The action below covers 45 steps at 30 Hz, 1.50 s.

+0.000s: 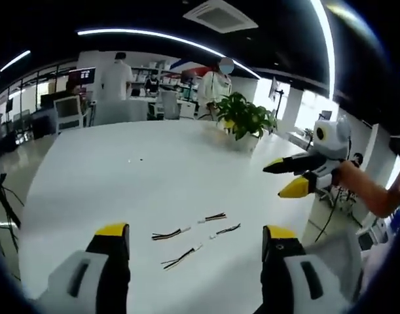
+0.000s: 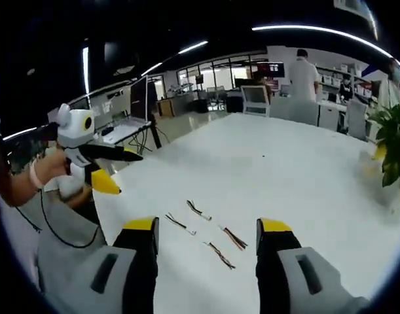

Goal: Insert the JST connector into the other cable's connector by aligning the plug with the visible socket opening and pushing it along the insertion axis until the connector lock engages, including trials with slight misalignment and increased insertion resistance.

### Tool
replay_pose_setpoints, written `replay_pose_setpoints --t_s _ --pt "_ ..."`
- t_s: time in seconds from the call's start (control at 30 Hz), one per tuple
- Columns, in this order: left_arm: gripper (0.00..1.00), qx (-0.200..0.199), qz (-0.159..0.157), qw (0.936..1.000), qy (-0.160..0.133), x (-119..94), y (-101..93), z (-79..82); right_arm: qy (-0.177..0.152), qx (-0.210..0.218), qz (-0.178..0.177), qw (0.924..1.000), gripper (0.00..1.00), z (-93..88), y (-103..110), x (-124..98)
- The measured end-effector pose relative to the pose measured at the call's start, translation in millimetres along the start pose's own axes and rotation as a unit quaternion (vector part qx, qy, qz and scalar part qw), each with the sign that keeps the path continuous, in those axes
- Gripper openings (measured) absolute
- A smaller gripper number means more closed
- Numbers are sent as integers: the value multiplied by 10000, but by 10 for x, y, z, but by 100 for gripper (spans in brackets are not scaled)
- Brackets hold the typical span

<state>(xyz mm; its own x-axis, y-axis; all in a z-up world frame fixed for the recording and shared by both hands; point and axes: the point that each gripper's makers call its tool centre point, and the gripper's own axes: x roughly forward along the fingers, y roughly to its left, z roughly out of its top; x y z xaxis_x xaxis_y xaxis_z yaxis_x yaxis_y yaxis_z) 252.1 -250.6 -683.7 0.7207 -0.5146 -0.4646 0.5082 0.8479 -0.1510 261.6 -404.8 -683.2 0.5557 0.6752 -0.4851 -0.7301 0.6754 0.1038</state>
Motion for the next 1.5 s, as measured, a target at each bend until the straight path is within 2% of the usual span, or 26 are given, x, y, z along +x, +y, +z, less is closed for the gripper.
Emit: replay_pose_setpoints --t_s 0.1,0.17,0.2,0.27,0.3,0.4,0.57,0.73,0.83,0.9,1.0,1.07,1.27,1.4,1.5 --pt "81 -25 -70 10000 -53 67 -11 62 -20 -76 87 9999 57 28 6 50" --pt "81 -265 -385 9988 -162 127 -112 123 -57 13 304 9995 56 42 55 97" --pt "81 -506 -491 9972 -238 158 -135 160 -64 78 400 9992 55 43 72 122" --pt "80 -836 -588 9945 -246 211 -129 178 -21 1 440 9990 54 26 72 165" --pt "80 -851 -596 9943 -254 231 -113 183 18 -82 426 9991 54 10 62 181" --pt "80 -789 -582 9948 -262 291 -83 192 138 -230 420 9988 54 -48 28 238" --pt "77 -342 -374 9987 -109 402 19 113 164 -81 544 9984 52 -106 -25 337" --pt "75 -348 -396 9986 49 559 61 5 186 56 688 9974 48 -166 -33 425" --pt "71 5 -314 9993 211 643 103 -67 272 5 718 9971 46 -224 -58 471" --pt "69 279 -377 9986 239 697 88 -90 275 17 767 9967 45 -247 -78 502" --pt "65 198 -521 9981 261 775 70 -136 99 506 967 9940 43 -228 -60 578" --pt "63 174 -562 9979 252 814 81 -159 87 653 965 9932 42 -240 -99 628" --pt "55 194 -666 9974 205 887 122 -202 200 514 975 9937 38 -316 -160 753" --pt "52 -160 -821 9962 221 954 153 -240 154 366 1036 9938 36 -330 -209 812" --pt "51 -146 -915 9954 247 1008 178 -268 215 77 1019 9945 36 -373 -274 852"
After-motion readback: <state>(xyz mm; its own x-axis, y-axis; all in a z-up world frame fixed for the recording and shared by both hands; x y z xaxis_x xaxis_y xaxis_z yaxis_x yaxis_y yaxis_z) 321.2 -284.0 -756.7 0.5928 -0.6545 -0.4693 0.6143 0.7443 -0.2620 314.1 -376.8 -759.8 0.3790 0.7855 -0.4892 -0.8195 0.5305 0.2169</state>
